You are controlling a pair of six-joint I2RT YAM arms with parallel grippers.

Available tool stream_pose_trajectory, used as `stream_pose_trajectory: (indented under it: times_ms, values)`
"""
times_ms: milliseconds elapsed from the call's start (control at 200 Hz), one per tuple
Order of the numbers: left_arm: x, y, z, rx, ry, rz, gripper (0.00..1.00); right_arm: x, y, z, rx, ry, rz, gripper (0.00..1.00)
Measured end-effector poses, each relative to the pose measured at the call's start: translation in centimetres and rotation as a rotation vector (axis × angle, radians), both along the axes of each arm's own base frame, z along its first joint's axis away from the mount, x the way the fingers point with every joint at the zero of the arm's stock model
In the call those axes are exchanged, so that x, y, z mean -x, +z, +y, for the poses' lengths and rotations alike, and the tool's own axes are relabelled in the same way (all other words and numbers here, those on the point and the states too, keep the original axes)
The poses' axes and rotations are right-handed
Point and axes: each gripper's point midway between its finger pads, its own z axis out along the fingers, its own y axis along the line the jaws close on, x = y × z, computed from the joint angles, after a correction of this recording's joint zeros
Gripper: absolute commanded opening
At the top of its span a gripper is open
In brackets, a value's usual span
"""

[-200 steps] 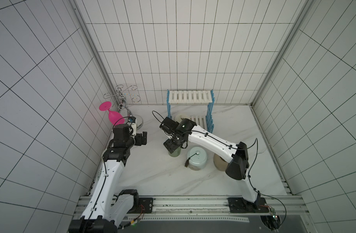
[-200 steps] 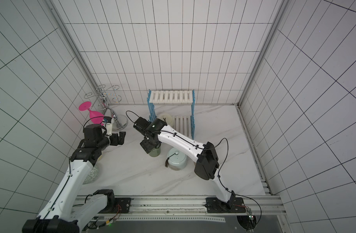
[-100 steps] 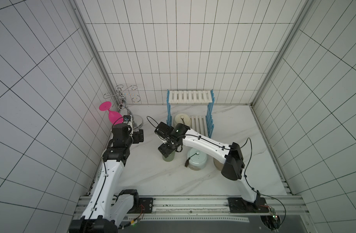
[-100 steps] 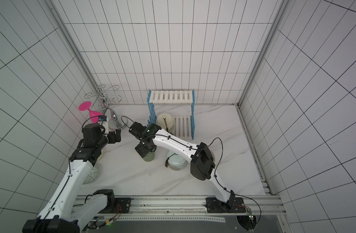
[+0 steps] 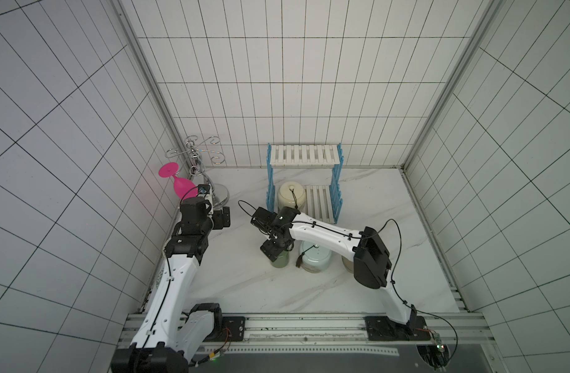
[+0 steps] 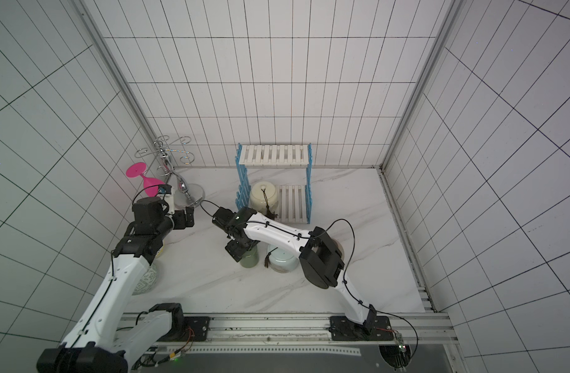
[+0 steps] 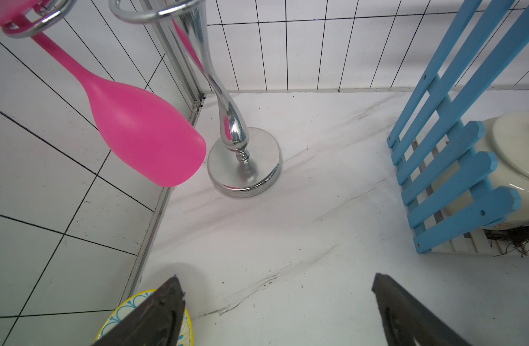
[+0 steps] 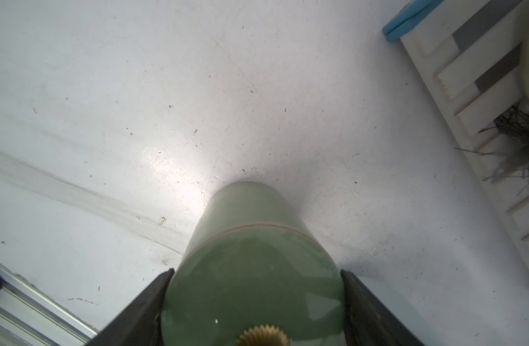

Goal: Remove the tea canisters from the shelf
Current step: Place the tea canister at the center of the board.

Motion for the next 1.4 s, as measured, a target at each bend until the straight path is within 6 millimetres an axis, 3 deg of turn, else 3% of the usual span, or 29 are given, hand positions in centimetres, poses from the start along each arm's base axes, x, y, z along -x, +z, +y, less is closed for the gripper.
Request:
stream_pose_trajectory:
  times_ms: [345, 935, 1194, 1399]
  values:
    - [0.0, 0.0, 0.1, 0.0, 0.003, 0.0, 0.99, -0.2, 0.0, 0.5, -0.02, -0.001, -0.009, 0.68]
    - [0.0, 0.0, 0.3, 0.002, 0.008, 0.0, 0.99, 0.3, 0.1, 0.9, -0.037, 0.012, -0.015, 0.95]
    - [0.0, 0.0, -0.3, 0.02, -0.021, 0.0, 0.99, -0.1, 2.5, 1.1, -0.086, 0.008, -0.053, 0.98]
    - [0.1, 0.6, -2.4, 0.069, -0.136, 0.017, 0.99, -1.2, 6.3, 0.1, -0.153, -0.019, -0.107, 0.99]
